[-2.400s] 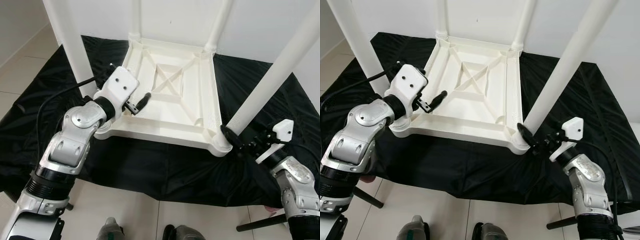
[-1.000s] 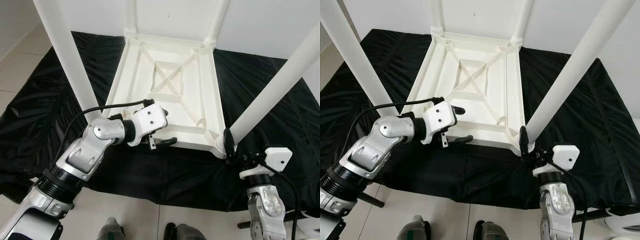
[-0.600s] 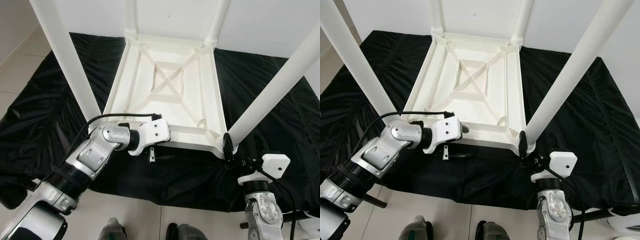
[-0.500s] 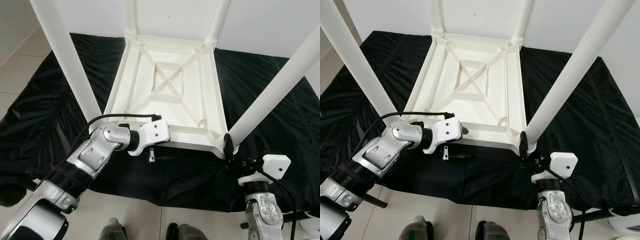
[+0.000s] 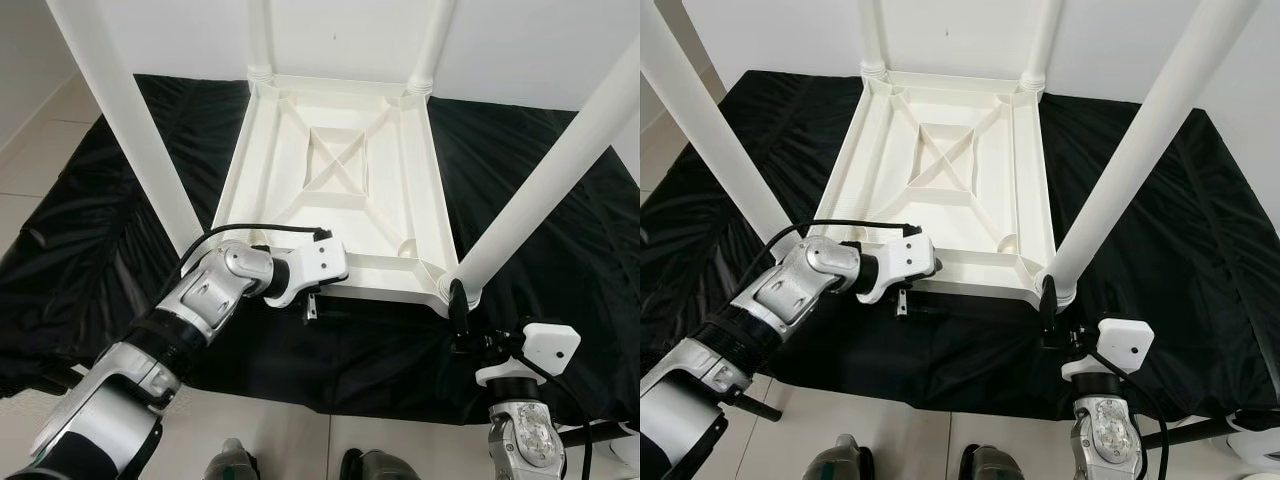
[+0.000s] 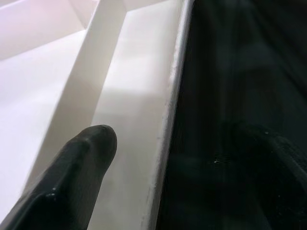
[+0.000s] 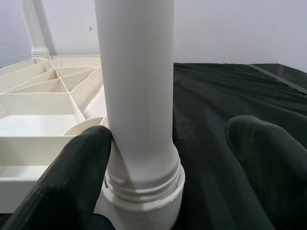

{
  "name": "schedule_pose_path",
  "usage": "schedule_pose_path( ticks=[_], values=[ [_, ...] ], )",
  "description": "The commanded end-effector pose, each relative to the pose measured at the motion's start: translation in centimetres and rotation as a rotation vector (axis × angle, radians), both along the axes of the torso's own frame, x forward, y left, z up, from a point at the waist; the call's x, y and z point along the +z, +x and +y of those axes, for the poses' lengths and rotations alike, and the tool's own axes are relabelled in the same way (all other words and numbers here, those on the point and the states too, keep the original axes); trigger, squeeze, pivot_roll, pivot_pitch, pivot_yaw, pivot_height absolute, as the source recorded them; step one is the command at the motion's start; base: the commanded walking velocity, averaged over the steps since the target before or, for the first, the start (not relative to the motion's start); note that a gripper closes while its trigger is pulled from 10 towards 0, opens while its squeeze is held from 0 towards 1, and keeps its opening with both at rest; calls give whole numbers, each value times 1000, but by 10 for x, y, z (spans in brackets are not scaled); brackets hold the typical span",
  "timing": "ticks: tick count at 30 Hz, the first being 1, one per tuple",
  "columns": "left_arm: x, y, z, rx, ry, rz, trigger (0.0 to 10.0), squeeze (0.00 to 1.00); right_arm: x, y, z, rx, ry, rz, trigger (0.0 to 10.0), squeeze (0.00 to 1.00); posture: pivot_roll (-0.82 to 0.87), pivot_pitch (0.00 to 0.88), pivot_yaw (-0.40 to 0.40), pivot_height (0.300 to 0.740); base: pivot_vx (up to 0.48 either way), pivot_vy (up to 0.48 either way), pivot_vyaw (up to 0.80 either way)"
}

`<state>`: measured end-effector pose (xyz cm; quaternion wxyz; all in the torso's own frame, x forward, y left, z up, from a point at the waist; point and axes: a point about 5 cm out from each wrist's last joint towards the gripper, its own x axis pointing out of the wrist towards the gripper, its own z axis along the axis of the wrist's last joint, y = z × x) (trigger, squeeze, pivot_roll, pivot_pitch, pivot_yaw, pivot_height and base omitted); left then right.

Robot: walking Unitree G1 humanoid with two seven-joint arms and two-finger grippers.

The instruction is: Building children table

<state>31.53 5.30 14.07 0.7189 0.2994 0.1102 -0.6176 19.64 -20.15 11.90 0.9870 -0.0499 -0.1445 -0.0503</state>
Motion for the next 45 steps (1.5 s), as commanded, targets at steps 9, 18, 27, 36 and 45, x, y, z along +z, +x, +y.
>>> schedule_pose_path(
  ticks=[9,18,27,36,45],
  values=[
    [-2,16,-3,72,30,-9,10000,0,-4,-8,-4,-56,-9,25,10000,0,-85,87,51,740,0,0,0],
    [-1,20,-9,80,26,-6,6471,0,-4,-7,-3,-57,-15,23,10000,0,-85,85,53,740,0,0,0],
    [-4,19,-15,73,28,5,3255,0,-4,-8,-4,-66,-22,24,10000,0,-88,87,54,740,0,0,0],
    [-9,17,-19,52,70,15,10000,0,-5,-7,-5,-79,-27,26,10000,0,-84,96,61,740,0,0,0],
    [-18,14,-15,26,139,11,10000,0,-6,-8,-8,-96,-30,31,10000,0,-82,107,64,740,0,0,0]
  ],
)
